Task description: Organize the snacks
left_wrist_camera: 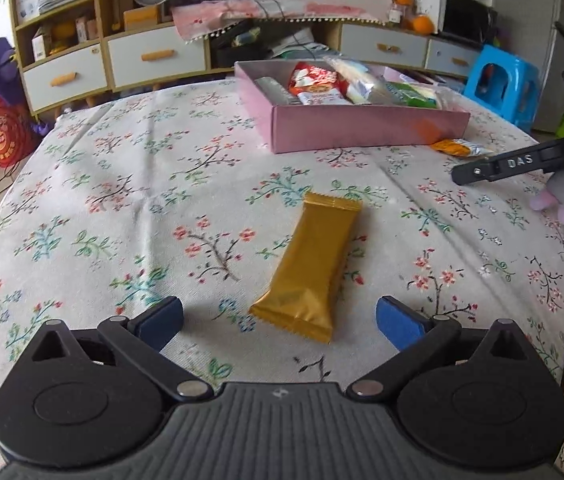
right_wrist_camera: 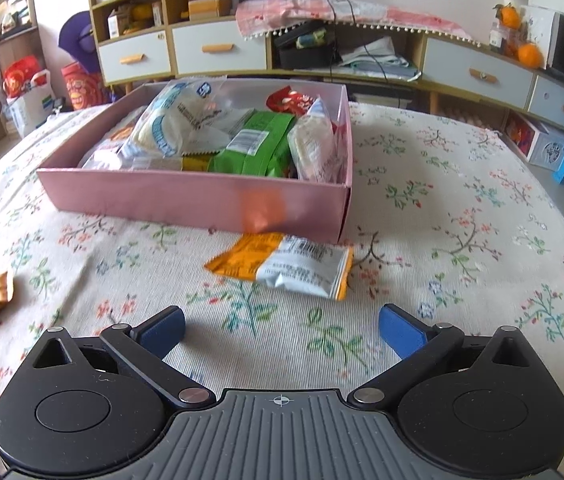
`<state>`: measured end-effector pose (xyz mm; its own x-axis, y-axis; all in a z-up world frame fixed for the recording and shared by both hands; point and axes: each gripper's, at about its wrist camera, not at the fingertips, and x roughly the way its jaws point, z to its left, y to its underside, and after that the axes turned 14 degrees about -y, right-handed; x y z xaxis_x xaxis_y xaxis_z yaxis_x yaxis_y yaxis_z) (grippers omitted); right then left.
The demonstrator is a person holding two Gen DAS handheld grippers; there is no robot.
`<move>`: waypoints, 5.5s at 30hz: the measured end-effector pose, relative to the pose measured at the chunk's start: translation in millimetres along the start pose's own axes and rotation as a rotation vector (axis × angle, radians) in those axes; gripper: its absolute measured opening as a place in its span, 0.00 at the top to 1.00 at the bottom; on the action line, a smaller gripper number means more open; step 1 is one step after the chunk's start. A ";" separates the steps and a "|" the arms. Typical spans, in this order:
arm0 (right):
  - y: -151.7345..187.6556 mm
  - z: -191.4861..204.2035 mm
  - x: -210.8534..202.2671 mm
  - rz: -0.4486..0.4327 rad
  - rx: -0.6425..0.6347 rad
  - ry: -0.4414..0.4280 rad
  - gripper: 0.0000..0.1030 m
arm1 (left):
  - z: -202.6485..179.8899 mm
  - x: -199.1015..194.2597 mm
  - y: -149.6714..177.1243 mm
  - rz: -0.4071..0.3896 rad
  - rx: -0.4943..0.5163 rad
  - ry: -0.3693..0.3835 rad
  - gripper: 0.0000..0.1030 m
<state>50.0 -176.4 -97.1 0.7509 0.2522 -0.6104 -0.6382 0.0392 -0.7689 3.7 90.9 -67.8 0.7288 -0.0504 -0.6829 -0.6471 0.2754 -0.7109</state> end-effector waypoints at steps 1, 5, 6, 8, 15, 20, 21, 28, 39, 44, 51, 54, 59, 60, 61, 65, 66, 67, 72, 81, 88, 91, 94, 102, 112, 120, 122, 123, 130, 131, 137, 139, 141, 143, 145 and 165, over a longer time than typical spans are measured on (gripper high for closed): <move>-1.3 -0.6 1.5 -0.005 0.000 0.000 0.00 | -2.1 1.9 -1.5 -0.005 0.008 0.009 0.00; -6.1 -3.4 7.9 -0.026 -0.002 0.003 0.00 | -11.6 6.1 -7.4 -0.018 0.033 0.039 0.00; -7.0 -4.2 9.5 -0.032 -0.005 0.003 0.00 | -13.5 7.0 -8.6 -0.021 0.036 0.045 0.01; -9.3 -5.0 12.8 -0.042 -0.012 0.001 0.00 | -16.2 9.0 -11.5 -0.028 0.038 0.051 0.04; -17.9 -5.5 19.9 -0.041 -0.013 0.004 0.00 | -19.5 10.7 -19.5 -0.041 0.038 0.059 0.32; -19.9 -5.4 20.5 -0.034 -0.021 0.007 0.00 | -17.5 9.1 -21.7 -0.037 0.035 0.059 0.53; -20.3 -4.9 20.5 -0.034 -0.022 0.011 0.01 | -16.7 8.6 -21.7 -0.035 0.032 0.055 0.58; -24.4 1.6 17.5 -0.031 -0.039 0.008 0.20 | -13.0 9.0 -28.0 0.005 0.007 0.044 0.74; -30.4 7.4 7.9 -0.007 -0.033 -0.011 0.37 | -17.4 5.5 -37.9 0.060 -0.016 0.044 0.75; -31.6 13.5 -2.3 0.007 -0.025 -0.043 0.37 | -14.0 3.8 -45.1 0.074 -0.049 0.037 0.75; -35.3 18.9 -18.9 0.022 0.002 -0.070 0.37 | -8.3 -1.5 -55.1 0.091 -0.117 0.038 0.75; -37.7 19.5 -24.9 0.025 0.012 -0.075 0.37 | -7.7 -3.4 -60.3 0.095 -0.135 0.035 0.75; -43.6 19.6 -37.4 0.003 0.034 -0.096 0.37 | -10.0 -8.5 -72.9 0.086 -0.156 0.039 0.75; -45.4 19.4 -39.7 -0.003 0.041 -0.101 0.37 | -10.7 -9.5 -76.0 0.080 -0.161 0.043 0.75; -46.9 19.6 -42.1 -0.009 0.047 -0.105 0.37 | -11.4 -10.5 -79.2 0.071 -0.165 0.045 0.75; -54.7 18.9 -48.8 -0.037 0.072 -0.111 0.37 | -12.3 -11.6 -91.3 0.042 -0.197 0.059 0.75; -56.3 18.3 -49.8 -0.044 0.080 -0.115 0.37 | -12.6 -10.7 -94.1 0.036 -0.205 0.060 0.75; -58.2 17.9 -50.6 -0.051 0.087 -0.117 0.37 | -12.9 -9.6 -97.2 0.031 -0.212 0.061 0.75; -68.0 14.7 -49.5 -0.078 0.109 -0.132 0.37 | -14.8 0.7 -113.5 -0.007 -0.247 0.064 0.75; -83.0 -2.0 -32.2 -0.119 0.185 -0.152 0.37 | -23.4 33.6 -138.0 -0.013 -0.372 0.044 0.75; -92.1 -15.3 -14.8 -0.130 0.248 -0.162 0.37 | -36.6 43.6 -149.5 -0.048 -0.369 0.030 0.75; -95.7 -20.0 -11.4 -0.144 0.281 -0.176 0.37 | -37.6 50.4 -151.2 -0.054 -0.385 0.033 0.75; -100.3 -23.8 -6.8 -0.155 0.304 -0.193 0.36 | -36.5 55.9 -152.8 -0.059 -0.411 0.042 0.75; -107.5 -33.3 5.4 -0.189 0.381 -0.220 0.36 | -40.3 68.6 -152.3 -0.034 -0.424 -0.031 0.75; -106.0 -42.9 16.7 -0.214 0.461 -0.208 0.36 | -41.4 76.2 -152.0 -0.029 -0.431 -0.076 0.74; -107.4 -38.0 19.1 -0.216 0.431 -0.195 0.34 | -41.9 79.5 -152.1 -0.021 -0.427 -0.082 0.73; -108.1 -37.9 19.0 -0.221 0.428 -0.196 0.29 | -42.1 78.8 -152.4 -0.022 -0.430 -0.083 0.71; -108.2 -37.6 18.4 -0.222 0.429 -0.192 0.25 | -42.8 78.5 -152.9 -0.021 -0.427 -0.080 0.65; -110.7 -37.5 10.7 -0.211 0.433 -0.204 0.10 | -50.8 72.5 -155.2 -0.018 -0.374 -0.074 0.28; -111.0 -36.9 8.2 -0.212 0.426 -0.198 0.10 | -50.5 70.8 -155.6 -0.014 -0.371 -0.070 0.26; -112.3 -38.8 -12.0 -0.203 0.408 -0.158 0.09 | -47.2 52.6 -154.7 -0.008 -0.350 -0.052 0.08; -111.8 -40.0 -20.1 -0.193 0.407 -0.143 0.09 | -46.4 46.1 -153.1 -0.001 -0.337 -0.055 0.04; -110.4 -39.8 -29.5 -0.184 0.395 -0.127 0.09 | -46.7 39.0 -151.2 0.009 -0.319 -0.073 0.03; -108.3 -38.2 -38.5 -0.172 0.377 -0.114 0.09 | -47.2 32.8 -149.3 0.018 -0.302 -0.099 0.01; -105.5 -34.3 -47.1 -0.155 0.351 -0.101 0.09 | -48.1 26.1 -146.9 0.025 -0.283 -0.125 0.01; -63.5 15.9 -99.8 0.003 0.221 -0.023 0.08 | -53.8 -19.5 -117.2 0.146 -0.239 -0.198 0.00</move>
<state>12.9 -188.7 15.7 0.7465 0.2747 -0.6061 -0.6640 0.2488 -0.7051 53.3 8.0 19.8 0.6388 0.1665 -0.7512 -0.7649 0.0316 -0.6434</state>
